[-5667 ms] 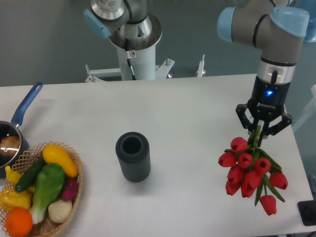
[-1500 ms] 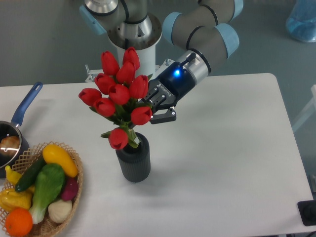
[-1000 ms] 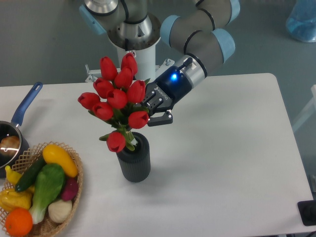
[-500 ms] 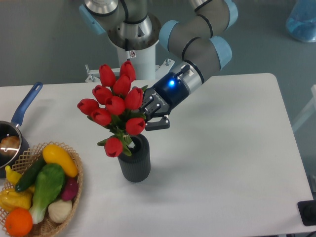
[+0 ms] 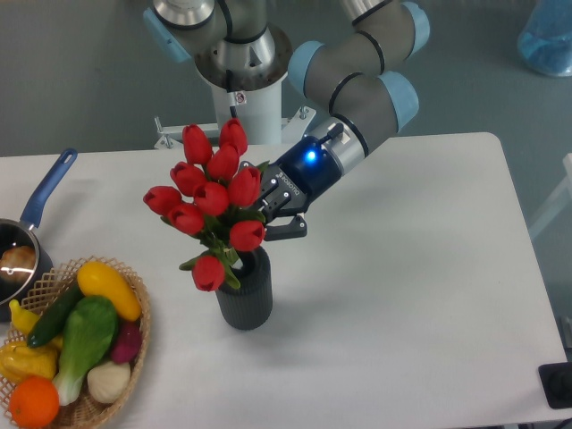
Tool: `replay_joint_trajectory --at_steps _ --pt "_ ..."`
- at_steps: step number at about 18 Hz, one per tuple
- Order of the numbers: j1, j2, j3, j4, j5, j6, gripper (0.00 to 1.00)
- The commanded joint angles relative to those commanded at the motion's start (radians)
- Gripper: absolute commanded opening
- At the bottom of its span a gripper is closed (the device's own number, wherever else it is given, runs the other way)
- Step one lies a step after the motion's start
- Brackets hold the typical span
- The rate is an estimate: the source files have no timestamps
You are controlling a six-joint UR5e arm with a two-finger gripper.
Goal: Insert the flowers into the vase
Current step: 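Push the stems deeper into the vase while holding the bunch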
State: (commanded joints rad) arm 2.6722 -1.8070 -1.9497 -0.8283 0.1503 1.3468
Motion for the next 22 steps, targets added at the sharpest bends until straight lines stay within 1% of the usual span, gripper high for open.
replay_joint_trajectory --at_steps 9,14,16,18,22 --pt "0.017 -0.012 0.002 0.006 0.003 0.002 0.23" --pt "0.015 -0.040 0.000 0.017 0.008 0.043 0.23" --pt "0.015 -0.040 0.000 0.017 0.009 0.041 0.23" --pt "0.014 -0.040 -0.002 0.017 0.009 0.043 0.26" --pt "0.014 -0.041 -0.014 0.017 0.012 0.044 0.25"
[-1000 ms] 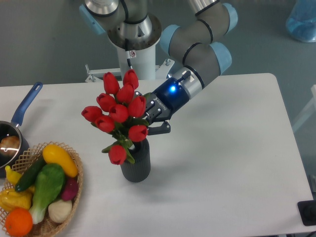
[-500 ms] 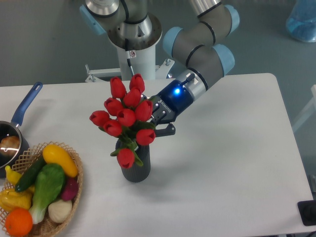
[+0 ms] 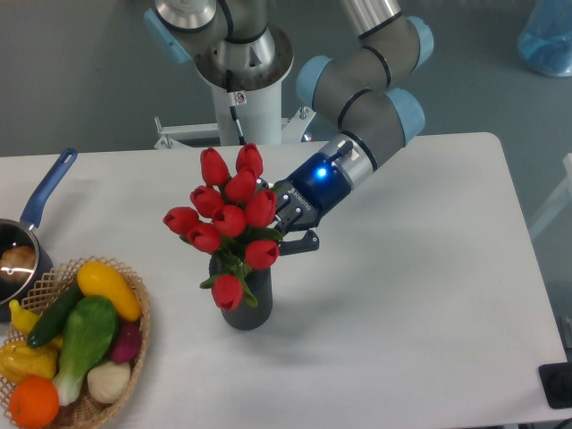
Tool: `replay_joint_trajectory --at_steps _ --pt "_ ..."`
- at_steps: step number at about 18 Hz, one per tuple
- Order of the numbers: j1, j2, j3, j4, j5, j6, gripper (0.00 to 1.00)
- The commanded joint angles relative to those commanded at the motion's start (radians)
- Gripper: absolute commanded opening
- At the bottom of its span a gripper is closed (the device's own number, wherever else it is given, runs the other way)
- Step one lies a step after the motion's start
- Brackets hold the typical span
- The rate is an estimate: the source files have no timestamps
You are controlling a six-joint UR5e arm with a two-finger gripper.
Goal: Insert the flowers into the vase
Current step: 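Push the stems deeper into the vase while holding the bunch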
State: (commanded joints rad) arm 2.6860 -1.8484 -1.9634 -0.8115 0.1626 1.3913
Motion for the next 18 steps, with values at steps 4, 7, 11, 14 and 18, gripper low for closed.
replay_joint_trajectory --at_steps 4,7,11,14,18 --pt "0.000 -0.005 -0.011 0.000 0.002 0.025 0.24" --pt "0.000 -0.006 -0.018 0.000 0.002 0.031 0.24" --pt "0.000 -0.008 -0.028 -0.002 0.002 0.041 0.24" --pt "0.000 -0.012 -0.029 0.000 0.002 0.046 0.24" --pt "0.002 -0.015 -0.037 0.000 0.003 0.060 0.24"
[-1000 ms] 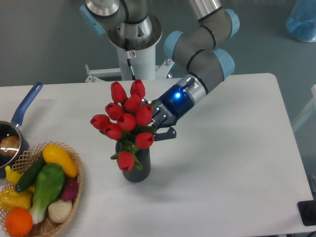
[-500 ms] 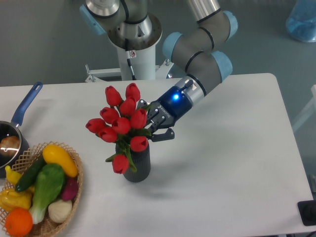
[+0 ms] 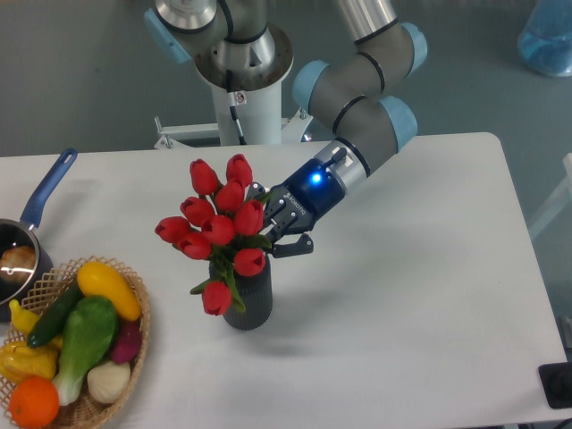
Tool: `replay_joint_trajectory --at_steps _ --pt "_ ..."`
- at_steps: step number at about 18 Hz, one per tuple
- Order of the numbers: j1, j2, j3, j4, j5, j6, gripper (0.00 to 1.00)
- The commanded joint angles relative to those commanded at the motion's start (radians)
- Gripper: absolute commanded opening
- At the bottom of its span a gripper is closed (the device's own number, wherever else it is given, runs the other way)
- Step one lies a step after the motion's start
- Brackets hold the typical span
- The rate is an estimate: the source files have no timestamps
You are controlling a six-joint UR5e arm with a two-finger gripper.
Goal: Insert the flowers into the vase
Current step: 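Push the stems deeper into the vase while holding the bunch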
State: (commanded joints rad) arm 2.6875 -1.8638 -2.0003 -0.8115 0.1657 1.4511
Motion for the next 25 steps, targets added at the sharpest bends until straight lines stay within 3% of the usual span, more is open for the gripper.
replay_joint_trajectory --at_steps 25 --pt "0.000 -0.029 -0.008 0.002 0.034 0.029 0.25"
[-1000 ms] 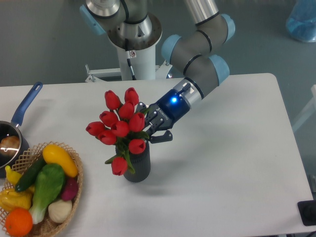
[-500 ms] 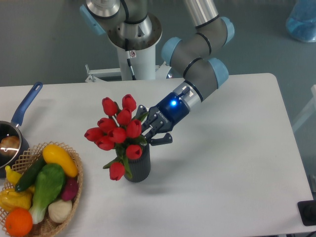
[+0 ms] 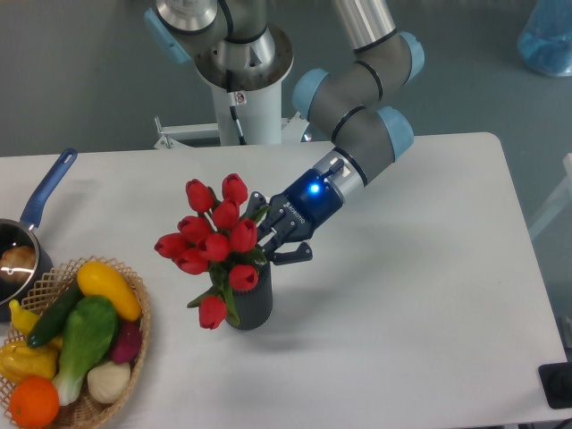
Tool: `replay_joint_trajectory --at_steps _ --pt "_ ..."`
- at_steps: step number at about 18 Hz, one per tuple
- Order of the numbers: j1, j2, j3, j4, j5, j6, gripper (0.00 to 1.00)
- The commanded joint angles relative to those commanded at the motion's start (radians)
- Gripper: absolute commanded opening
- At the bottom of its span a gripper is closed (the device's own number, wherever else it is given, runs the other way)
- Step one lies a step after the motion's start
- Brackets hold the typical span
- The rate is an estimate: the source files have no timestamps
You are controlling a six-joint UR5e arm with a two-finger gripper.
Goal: Insert the flowers into the vase
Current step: 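Push the stems deeper into the vase while holding the bunch, then open the gripper to release the tulips in the vase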
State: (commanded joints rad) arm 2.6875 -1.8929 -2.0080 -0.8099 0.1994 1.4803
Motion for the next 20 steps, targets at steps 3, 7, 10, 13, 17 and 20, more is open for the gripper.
replay_joint_trajectory --at_steps 3,7,10,13,17,20 --pt "0.000 -0.003 -0.002 0.000 0.000 0.011 0.25" --pt "0.002 -0.005 -0.002 -0.002 0.000 0.015 0.26" --pt "0.002 -0.005 -0.003 -0.002 0.002 0.017 0.26" --pt "0.002 -0.005 -0.003 -0.002 0.002 0.017 0.30" --pt "0.003 -0.005 -0.003 -0.002 0.002 0.018 0.37" --pt "0.005 -0.005 -0.003 -0.002 0.002 0.021 0.43"
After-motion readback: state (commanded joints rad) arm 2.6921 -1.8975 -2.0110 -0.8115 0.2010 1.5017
